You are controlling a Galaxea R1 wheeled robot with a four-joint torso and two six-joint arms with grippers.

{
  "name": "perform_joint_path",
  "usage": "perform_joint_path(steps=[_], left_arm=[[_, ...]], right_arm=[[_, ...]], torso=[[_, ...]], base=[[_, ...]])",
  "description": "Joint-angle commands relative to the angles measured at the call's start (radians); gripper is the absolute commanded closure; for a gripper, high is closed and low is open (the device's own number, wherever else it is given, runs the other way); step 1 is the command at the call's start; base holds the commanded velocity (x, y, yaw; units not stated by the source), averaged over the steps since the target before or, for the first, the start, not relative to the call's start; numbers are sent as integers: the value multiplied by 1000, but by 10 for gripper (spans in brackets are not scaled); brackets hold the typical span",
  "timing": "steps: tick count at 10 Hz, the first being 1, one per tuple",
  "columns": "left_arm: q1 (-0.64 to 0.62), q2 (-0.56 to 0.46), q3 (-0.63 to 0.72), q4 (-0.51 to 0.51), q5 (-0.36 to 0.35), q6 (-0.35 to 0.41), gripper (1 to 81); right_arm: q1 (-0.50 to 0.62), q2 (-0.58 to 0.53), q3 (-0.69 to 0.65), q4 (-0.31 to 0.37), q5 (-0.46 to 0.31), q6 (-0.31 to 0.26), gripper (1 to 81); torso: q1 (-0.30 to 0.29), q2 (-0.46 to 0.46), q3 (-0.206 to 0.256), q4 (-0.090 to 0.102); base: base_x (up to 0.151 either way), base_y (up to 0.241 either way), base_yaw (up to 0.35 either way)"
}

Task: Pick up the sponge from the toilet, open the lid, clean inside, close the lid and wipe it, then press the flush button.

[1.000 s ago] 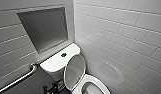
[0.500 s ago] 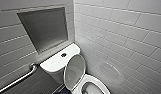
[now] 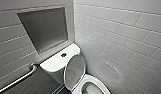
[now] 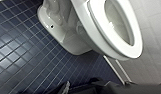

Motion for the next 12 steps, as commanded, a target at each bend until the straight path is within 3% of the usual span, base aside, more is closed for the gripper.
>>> perform_joint_path(steps=[1, 5, 8, 9, 10, 11, 12], left_arm=[[-23, -20, 161, 116, 311, 5, 10], [16, 0, 135, 85, 329, 7, 10], [52, -2, 136, 99, 299, 11, 10], [63, 1, 130, 100, 268, 11, 10], [69, 4, 129, 100, 244, 13, 10], [74, 9, 127, 100, 240, 13, 10], [83, 12, 122, 100, 239, 11, 10]], right_arm=[[17, -40, 40, -5, -68, -4, 811], [31, -56, 65, -6, -68, -4, 811], [66, -106, 122, -6, -67, -3, 811], [91, -129, 154, -6, -67, -3, 811], [124, -152, 196, -8, -70, -3, 811], [167, -180, 250, -9, -76, -3, 811], [210, -205, 292, -11, -78, -3, 811]], torso=[[0, 0, 0, 0], [0, 0, 0, 0], [0, 0, 0, 0], [64, -101, 1, 0], [69, -109, 1, 0], [19, -30, 1, 0], [35, -61, 1, 0]], base=[[0, 0, 0], [0, 0, 0], [0, 0, 0], [0, 0, 0], [0, 0, 0], [0, 0, 0], [0, 0, 0]])
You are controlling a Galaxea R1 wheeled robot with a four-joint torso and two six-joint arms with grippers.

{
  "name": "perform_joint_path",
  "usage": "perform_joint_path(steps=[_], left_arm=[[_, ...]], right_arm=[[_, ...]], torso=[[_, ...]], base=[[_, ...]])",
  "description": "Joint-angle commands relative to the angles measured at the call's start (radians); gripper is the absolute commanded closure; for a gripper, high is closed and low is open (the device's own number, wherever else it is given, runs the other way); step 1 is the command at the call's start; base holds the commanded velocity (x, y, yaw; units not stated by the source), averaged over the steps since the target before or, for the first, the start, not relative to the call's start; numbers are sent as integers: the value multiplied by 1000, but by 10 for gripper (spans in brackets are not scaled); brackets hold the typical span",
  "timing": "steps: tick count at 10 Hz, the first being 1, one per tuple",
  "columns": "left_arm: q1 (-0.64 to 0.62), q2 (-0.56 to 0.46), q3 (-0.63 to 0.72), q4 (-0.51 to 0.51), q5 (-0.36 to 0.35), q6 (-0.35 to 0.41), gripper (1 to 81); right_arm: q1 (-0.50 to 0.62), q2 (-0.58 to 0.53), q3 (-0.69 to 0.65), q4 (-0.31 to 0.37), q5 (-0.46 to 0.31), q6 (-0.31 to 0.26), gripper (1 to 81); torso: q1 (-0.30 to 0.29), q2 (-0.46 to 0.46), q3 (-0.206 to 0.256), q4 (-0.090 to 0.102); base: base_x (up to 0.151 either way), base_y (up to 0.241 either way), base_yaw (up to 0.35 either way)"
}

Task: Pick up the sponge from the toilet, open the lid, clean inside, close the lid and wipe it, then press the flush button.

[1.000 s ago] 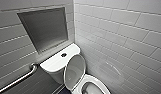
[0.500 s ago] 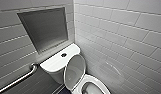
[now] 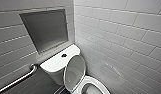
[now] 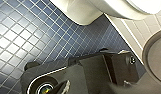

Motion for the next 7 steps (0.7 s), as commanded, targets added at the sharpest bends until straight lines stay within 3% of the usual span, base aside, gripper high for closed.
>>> perform_joint_path(steps=[1, 5, 6, 7], left_arm=[[-30, -32, 23, 10, 20, 2, 10], [33, 31, -43, 9, 15, 1, 10], [46, 44, -61, 7, 15, 1, 10], [55, 52, -73, 6, 15, 1, 10]], right_arm=[[140, -117, 141, -9, -72, -3, 811], [338, -212, 218, 0, -118, -1, 811], [375, -218, 213, 3, -147, 2, 811], [425, -220, 205, 5, -179, 4, 811]], torso=[[0, 0, -60, 0], [7, -15, -178, 0], [7, -15, -119, 0], [8, -15, -146, 0]], base=[[0, 0, 0], [0, 0, 0], [0, 0, 0], [0, 0, 0]])
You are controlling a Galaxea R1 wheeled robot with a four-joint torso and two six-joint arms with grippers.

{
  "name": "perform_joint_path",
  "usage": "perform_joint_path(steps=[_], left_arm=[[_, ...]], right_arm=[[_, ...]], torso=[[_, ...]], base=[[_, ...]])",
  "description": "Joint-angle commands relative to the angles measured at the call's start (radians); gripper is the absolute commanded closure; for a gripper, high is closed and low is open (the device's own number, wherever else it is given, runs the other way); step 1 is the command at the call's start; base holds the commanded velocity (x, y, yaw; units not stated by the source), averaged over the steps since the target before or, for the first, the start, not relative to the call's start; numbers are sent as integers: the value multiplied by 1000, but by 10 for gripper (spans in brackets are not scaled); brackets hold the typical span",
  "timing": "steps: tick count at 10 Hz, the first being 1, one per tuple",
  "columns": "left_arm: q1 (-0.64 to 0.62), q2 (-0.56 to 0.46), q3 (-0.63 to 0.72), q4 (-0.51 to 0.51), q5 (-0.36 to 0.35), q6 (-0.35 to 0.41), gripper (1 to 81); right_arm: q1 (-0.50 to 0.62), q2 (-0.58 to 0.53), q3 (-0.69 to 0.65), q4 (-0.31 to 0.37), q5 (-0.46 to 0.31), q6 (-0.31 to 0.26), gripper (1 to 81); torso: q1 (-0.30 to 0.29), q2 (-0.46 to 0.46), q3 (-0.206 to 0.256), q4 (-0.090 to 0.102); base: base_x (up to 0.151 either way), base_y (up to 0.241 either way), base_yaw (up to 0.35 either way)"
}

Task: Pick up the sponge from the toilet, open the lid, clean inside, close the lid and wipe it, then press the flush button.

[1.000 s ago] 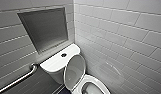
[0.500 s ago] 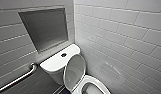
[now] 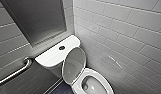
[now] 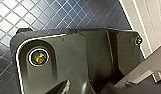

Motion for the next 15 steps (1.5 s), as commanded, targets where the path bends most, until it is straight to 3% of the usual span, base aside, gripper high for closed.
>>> perform_joint_path(steps=[1, 3, 6, 8, 11, 13, 14, 15], left_arm=[[-11, 0, -6, 5, 31, 1, 10], [-7, 26, -44, 5, -9, 1, 10], [38, 88, -140, -7, -37, -3, 10], [53, 116, -186, 6, -35, -2, 10], [53, 119, -180, -7, -24, 0, 10], [62, 139, -183, -49, 8, 7, 10], [78, 149, -192, -62, 16, 62, 10], [82, 162, -213, -144, 14, 168, 10]], right_arm=[[187, -69, 20, 7, -183, 4, 811], [316, -40, -26, 7, -302, 6, 811], [452, 17, -103, 18, -395, 13, 811], [555, 21, -89, 27, -505, 54, 811], [683, 49, -93, 16, -688, 159, 811], [678, 97, -140, 8, -697, 164, 811], [686, 127, -159, 5, -698, 164, 811], [704, 163, -186, -2, -705, 164, 811]], torso=[[0, 0, 0, 0], [0, 0, -9, 0], [0, 0, -9, 0], [0, 0, -9, 0], [0, 0, -10, 0], [0, 0, -10, -1], [0, 0, -10, -2], [0, -1, -10, -2]], base=[[0, 0, 0], [0, 0, 0], [0, 0, 0], [0, 0, 0], [0, 0, 0], [0, 0, 0], [0, 0, 0], [0, 0, 0]])
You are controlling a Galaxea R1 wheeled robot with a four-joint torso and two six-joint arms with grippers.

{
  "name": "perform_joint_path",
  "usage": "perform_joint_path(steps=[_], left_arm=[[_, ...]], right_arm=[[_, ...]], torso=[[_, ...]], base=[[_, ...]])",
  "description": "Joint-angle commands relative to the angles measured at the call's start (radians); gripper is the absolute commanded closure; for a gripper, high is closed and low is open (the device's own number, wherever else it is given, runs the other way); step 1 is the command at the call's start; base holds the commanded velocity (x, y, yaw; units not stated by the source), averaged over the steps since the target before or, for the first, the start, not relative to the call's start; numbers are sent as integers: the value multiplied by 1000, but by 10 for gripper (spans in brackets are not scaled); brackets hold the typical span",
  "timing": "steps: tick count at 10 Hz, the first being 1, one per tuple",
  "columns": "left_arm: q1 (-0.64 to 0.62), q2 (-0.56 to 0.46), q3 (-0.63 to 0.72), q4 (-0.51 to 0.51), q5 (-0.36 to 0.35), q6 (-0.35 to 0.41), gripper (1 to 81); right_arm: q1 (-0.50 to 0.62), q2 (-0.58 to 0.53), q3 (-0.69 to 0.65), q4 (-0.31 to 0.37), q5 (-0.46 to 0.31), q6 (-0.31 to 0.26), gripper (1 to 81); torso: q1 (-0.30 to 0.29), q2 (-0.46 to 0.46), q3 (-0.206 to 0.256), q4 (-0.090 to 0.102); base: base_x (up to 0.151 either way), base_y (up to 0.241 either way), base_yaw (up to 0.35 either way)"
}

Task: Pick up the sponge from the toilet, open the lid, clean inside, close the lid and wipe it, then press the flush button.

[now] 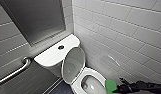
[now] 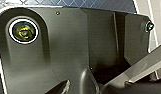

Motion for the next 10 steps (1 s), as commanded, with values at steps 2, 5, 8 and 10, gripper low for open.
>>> perform_joint_path(steps=[2, 5, 8, 10], left_arm=[[0, -5, -77, -435, -43, 442, 10], [7, -16, -123, -957, -157, 978, 10], [9, -5, -125, -948, -214, 1037, 10], [9, 12, -136, -949, -215, 1037, 10]], right_arm=[[240, 144, -85, -13, -117, 8, 811], [240, 287, -209, -69, -117, 8, 811], [266, 397, -356, -119, -58, 8, 811], [275, 582, -589, -208, -57, 7, 811]], torso=[[0, 0, 0, 0], [0, 0, 0, -1], [0, 0, -1, 0], [1, 1, -1, 0]], base=[[0, 0, 0], [0, 0, 0], [0, 0, 0], [0, 0, 0]])
